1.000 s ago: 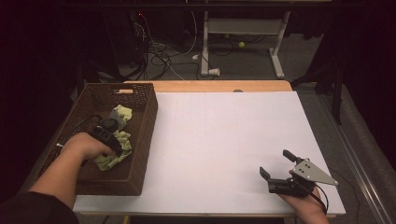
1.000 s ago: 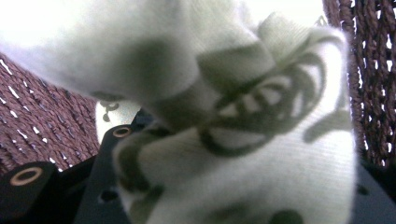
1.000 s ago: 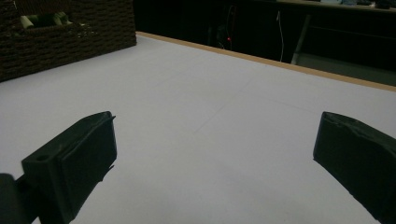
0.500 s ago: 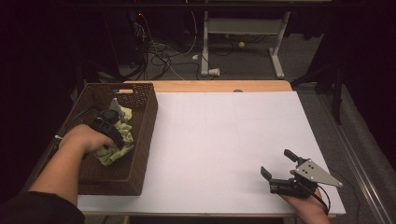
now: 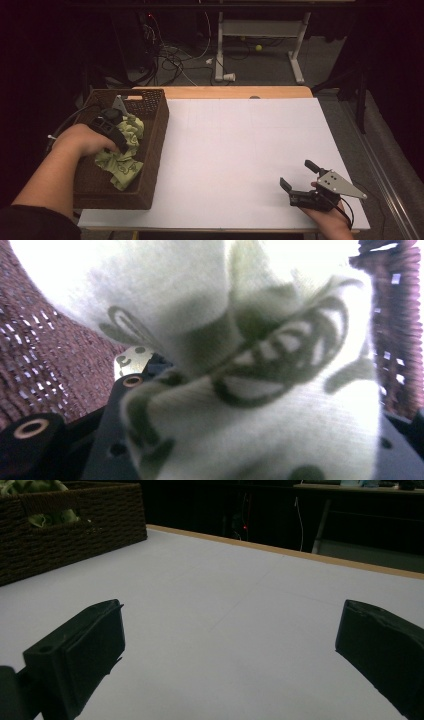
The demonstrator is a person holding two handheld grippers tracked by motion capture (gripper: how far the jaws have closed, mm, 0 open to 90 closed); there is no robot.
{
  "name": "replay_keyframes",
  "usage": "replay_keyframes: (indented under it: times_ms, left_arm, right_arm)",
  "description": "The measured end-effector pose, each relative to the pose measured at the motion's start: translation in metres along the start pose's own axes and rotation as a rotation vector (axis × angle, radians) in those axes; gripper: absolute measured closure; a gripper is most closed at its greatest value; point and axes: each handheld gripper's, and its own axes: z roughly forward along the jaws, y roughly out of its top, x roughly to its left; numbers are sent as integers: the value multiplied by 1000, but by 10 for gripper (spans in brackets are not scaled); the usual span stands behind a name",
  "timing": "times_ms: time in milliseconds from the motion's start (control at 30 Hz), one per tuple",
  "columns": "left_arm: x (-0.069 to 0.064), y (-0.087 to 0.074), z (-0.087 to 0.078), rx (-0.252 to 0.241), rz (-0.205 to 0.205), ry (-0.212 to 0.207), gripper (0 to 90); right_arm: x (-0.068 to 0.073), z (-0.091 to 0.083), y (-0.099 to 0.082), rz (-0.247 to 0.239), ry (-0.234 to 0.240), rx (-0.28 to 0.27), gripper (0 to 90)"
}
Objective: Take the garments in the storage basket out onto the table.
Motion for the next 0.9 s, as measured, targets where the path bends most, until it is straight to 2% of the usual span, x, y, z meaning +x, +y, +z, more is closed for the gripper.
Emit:
replay_keyframes:
  times_ms: [167,267,400,500,567,667,900]
  left_arm:
    - [-6,-2,-15,-6,25,5,539]
    - [-8,-3,-21,-14,34,-7,538]
    - [-12,-9,-33,-17,63,-3,539]
    - [-13,-13,-44,-24,63,-14,542]
    - [-15,-15,-50,-31,69,-3,542]
    - [-16,-18,-56,-45,70,-9,542]
    - [-27,-20,-70,-66,101,-4,546]
  right_arm:
    - [0,0,0,-6,1,2,4]
    - [0,0,0,-6,3,4,4]
    - [0,1,-1,-3,-2,5,4]
    - [0,0,-1,-4,-3,6,4]
    - [0,0,-1,2,-6,6,4]
    - [0,0,-1,3,-10,6,4]
    - [-1,0,-1,3,-16,3,4]
